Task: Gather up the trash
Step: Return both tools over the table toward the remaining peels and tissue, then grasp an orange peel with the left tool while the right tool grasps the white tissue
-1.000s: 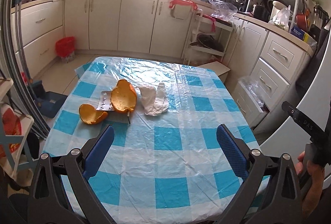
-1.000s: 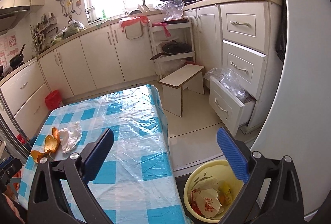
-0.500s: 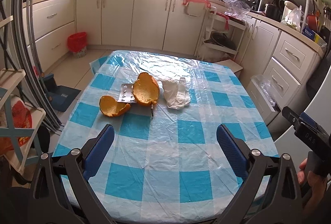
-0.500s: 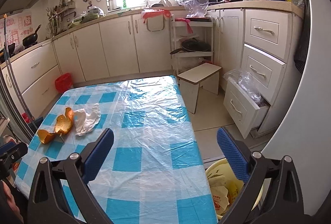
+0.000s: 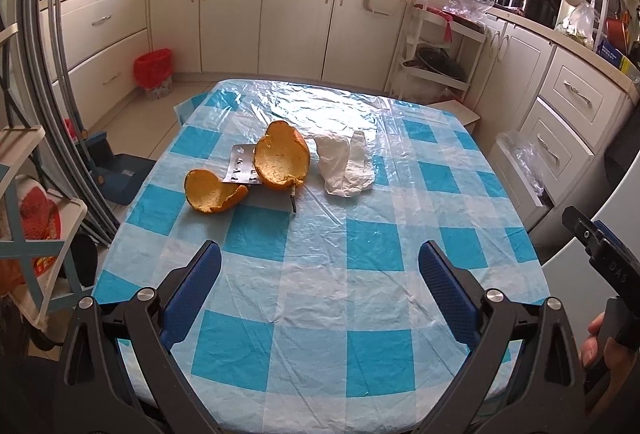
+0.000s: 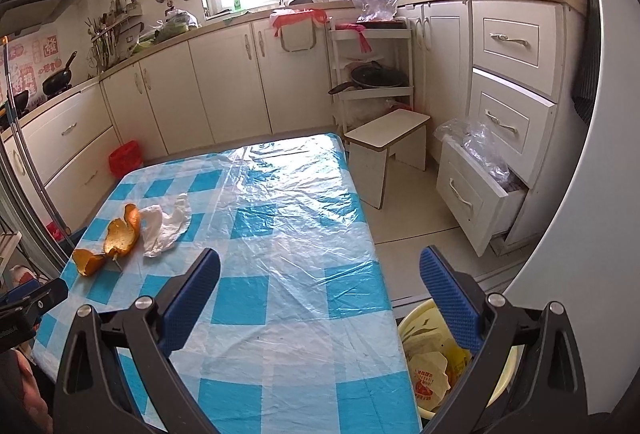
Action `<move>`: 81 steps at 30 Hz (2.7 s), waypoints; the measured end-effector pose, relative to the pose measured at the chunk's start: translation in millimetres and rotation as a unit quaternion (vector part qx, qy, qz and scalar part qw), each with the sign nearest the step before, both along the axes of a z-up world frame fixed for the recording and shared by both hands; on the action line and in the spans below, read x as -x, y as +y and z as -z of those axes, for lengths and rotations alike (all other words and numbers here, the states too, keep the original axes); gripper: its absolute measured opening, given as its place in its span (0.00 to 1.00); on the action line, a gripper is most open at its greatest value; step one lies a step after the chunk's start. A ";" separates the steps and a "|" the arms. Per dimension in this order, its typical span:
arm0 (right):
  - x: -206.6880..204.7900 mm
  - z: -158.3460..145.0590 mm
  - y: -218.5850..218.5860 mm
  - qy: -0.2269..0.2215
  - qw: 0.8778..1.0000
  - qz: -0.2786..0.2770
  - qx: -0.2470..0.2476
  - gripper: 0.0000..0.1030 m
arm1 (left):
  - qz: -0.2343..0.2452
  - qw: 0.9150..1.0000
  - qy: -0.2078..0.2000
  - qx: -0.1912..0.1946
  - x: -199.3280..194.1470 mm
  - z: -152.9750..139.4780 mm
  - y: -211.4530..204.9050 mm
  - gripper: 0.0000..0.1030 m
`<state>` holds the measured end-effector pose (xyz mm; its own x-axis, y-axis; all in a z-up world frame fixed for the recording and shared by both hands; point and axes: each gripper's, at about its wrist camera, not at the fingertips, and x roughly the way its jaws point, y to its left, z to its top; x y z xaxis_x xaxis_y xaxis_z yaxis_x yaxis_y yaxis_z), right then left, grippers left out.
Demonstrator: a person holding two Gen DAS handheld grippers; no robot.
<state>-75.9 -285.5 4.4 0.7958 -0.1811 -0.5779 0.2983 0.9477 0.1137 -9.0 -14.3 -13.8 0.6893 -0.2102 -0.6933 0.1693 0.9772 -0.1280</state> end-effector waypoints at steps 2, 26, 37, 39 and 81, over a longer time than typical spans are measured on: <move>0.2 0.2 -1.1 0.000 1.000 -0.001 -0.002 0.93 | 0.000 1.000 0.003 -0.001 -1.7 1.6 0.0 0.92; -20.0 10.8 29.6 0.024 0.997 -0.071 -0.020 0.93 | -0.140 0.987 0.058 0.052 -58.9 28.5 66.7 0.92; -37.8 17.8 43.3 0.039 0.994 -0.097 -0.022 0.93 | -0.147 0.986 0.064 0.043 -104.6 31.8 100.8 0.91; -39.8 19.2 44.4 0.041 0.994 -0.100 -0.016 0.93 | -0.109 0.991 0.074 0.011 -119.8 31.1 97.8 0.86; -182.7 61.9 103.0 0.125 0.976 -0.171 -0.056 0.93 | 0.337 0.920 0.203 -0.009 -106.7 63.0 74.3 0.19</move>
